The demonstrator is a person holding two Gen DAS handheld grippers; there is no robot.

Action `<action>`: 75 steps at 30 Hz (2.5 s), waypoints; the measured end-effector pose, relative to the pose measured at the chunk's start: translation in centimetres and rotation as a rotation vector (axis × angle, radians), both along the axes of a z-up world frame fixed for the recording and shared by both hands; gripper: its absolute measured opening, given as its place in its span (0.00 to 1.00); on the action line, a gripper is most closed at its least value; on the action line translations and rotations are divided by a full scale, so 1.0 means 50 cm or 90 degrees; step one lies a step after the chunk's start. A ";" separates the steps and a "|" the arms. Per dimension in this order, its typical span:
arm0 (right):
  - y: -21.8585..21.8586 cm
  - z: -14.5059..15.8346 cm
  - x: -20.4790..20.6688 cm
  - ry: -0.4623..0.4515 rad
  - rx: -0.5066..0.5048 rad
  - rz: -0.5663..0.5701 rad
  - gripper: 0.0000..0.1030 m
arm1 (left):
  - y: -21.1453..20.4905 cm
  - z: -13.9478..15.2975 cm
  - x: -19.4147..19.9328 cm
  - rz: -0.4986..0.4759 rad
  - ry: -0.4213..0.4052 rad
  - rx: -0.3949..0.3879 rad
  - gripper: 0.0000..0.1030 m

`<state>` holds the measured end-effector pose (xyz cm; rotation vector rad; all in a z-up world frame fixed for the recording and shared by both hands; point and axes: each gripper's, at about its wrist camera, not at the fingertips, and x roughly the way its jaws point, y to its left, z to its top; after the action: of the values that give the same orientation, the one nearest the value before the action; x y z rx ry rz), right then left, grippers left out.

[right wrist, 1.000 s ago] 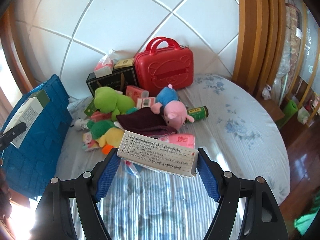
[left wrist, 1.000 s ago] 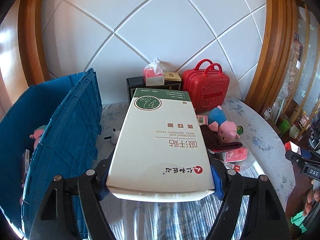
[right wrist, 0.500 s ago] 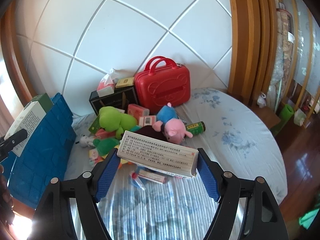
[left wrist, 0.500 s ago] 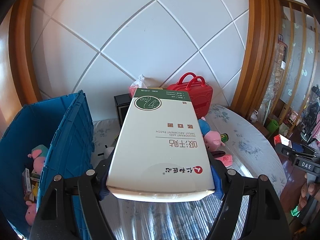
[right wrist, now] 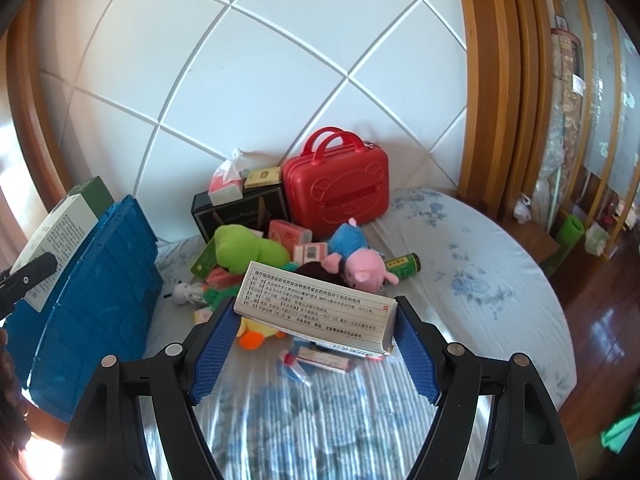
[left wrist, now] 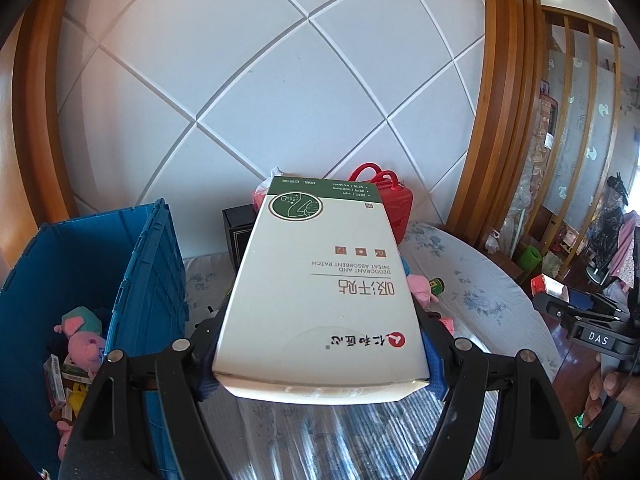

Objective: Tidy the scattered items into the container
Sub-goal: 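Lift and carry the patch box and medicine box with both tools over the crate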

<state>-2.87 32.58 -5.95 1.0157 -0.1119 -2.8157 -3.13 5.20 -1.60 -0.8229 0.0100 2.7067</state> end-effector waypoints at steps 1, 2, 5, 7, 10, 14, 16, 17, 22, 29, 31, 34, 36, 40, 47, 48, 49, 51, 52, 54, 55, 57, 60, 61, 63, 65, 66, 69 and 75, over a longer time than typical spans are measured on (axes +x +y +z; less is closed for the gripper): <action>-0.008 0.003 0.001 0.001 0.001 0.001 0.74 | -0.008 0.003 0.000 0.000 0.003 0.001 0.74; -0.017 0.005 0.002 0.002 0.002 0.002 0.74 | -0.016 0.005 0.000 0.001 0.004 0.003 0.74; -0.046 0.012 0.003 0.004 0.005 0.008 0.74 | -0.046 0.010 0.000 0.004 0.008 0.009 0.74; -0.067 0.017 0.004 0.007 0.005 0.013 0.74 | -0.066 0.014 -0.001 0.008 0.010 0.011 0.74; -0.101 0.024 0.006 0.011 0.008 0.021 0.74 | -0.100 0.018 -0.004 0.014 0.013 0.015 0.74; -0.149 0.030 0.007 0.016 0.011 0.032 0.74 | -0.149 0.023 -0.007 0.025 0.018 0.019 0.74; -0.173 0.035 0.007 0.019 0.011 0.037 0.74 | -0.171 0.026 -0.008 0.029 0.019 0.022 0.74; -0.184 0.036 0.007 0.020 0.011 0.040 0.74 | -0.181 0.027 -0.008 0.031 0.020 0.023 0.74; -0.241 0.049 0.010 0.030 0.012 0.052 0.74 | -0.228 0.036 -0.012 0.039 0.029 0.028 0.74; -0.318 0.064 0.016 0.041 0.018 0.070 0.74 | -0.290 0.042 -0.014 0.046 0.037 0.035 0.74; -0.338 0.069 0.018 0.044 0.020 0.075 0.74 | -0.307 0.043 -0.014 0.049 0.039 0.037 0.74; -0.368 0.075 0.020 0.049 0.021 0.083 0.74 | -0.335 0.044 -0.013 0.053 0.042 0.039 0.74; -0.390 0.079 0.021 0.051 0.023 0.090 0.74 | -0.353 0.045 -0.011 0.056 0.043 0.040 0.74; -0.436 0.088 0.026 0.057 0.027 0.106 0.74 | -0.389 0.046 -0.007 0.065 0.047 0.043 0.74; -0.517 0.097 0.038 0.068 0.029 0.135 0.74 | -0.446 0.048 -0.002 0.078 0.052 0.042 0.74; -0.529 0.097 0.039 0.069 0.029 0.140 0.74 | -0.455 0.047 -0.001 0.080 0.052 0.042 0.74; -0.539 0.098 0.041 0.070 0.029 0.144 0.74 | -0.464 0.046 -0.001 0.083 0.052 0.042 0.74; -0.564 0.099 0.043 0.071 0.028 0.153 0.74 | -0.483 0.046 -0.001 0.088 0.052 0.042 0.74; -0.576 0.099 0.043 0.073 0.027 0.157 0.74 | -0.492 0.046 -0.002 0.090 0.051 0.042 0.74; -0.602 0.102 0.045 0.077 0.028 0.167 0.74 | -0.510 0.046 -0.005 0.096 0.051 0.043 0.74; -0.614 0.103 0.045 0.080 0.028 0.171 0.74 | -0.519 0.046 -0.007 0.099 0.051 0.043 0.74; -0.640 0.106 0.045 0.083 0.027 0.179 0.74 | -0.538 0.044 -0.010 0.104 0.051 0.044 0.74; -0.681 0.106 0.042 0.090 0.028 0.187 0.74 | -0.563 0.039 -0.016 0.112 0.048 0.046 0.74; -0.695 0.104 0.041 0.090 0.028 0.192 0.74 | -0.572 0.036 -0.017 0.114 0.047 0.047 0.74; -0.721 0.100 0.039 0.089 0.027 0.201 0.74 | -0.588 0.032 -0.019 0.118 0.045 0.049 0.74; -0.750 0.099 0.038 0.089 0.029 0.212 0.74 | -0.603 0.028 -0.019 0.121 0.043 0.050 0.74; -0.764 0.099 0.037 0.089 0.030 0.217 0.74 | -0.611 0.025 -0.020 0.124 0.042 0.051 0.74; -0.804 0.100 0.038 0.092 0.031 0.232 0.74 | -0.637 0.018 -0.025 0.132 0.038 0.053 0.74; -0.882 0.100 0.036 0.095 0.034 0.267 0.74 | -0.689 0.012 -0.040 0.157 0.034 0.052 0.74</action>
<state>-1.05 -11.53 -0.94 0.7311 0.1741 -2.5053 -5.15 -29.27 -1.01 -0.7738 -0.2024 2.9357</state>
